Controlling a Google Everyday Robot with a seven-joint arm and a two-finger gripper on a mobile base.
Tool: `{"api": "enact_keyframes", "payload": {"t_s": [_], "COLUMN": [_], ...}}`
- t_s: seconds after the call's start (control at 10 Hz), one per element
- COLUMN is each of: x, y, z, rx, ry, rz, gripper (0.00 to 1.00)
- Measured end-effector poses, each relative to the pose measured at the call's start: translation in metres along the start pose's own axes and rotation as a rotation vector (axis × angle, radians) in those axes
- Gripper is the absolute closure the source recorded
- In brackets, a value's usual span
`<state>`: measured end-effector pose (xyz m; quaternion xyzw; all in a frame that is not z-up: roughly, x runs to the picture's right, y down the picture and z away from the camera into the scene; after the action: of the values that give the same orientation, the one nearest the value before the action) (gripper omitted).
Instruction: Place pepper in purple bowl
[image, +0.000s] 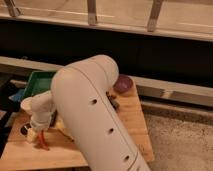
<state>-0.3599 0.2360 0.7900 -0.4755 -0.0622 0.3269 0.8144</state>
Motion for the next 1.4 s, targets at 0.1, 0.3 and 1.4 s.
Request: {"api": "enact_keyframes", "payload": {"t_s": [0.1, 0.3, 1.4], "x": [0.001, 0.001, 0.001], "y": [0.000, 0.000, -0.003], "z": [-0.001, -0.001, -0.027], "rx": [0.000, 0.000, -0.068], "ry": [0.003, 0.004, -0.145], "rz": [0.000, 0.001, -0.031], "gripper": [0.36, 0.50, 1.00]}}
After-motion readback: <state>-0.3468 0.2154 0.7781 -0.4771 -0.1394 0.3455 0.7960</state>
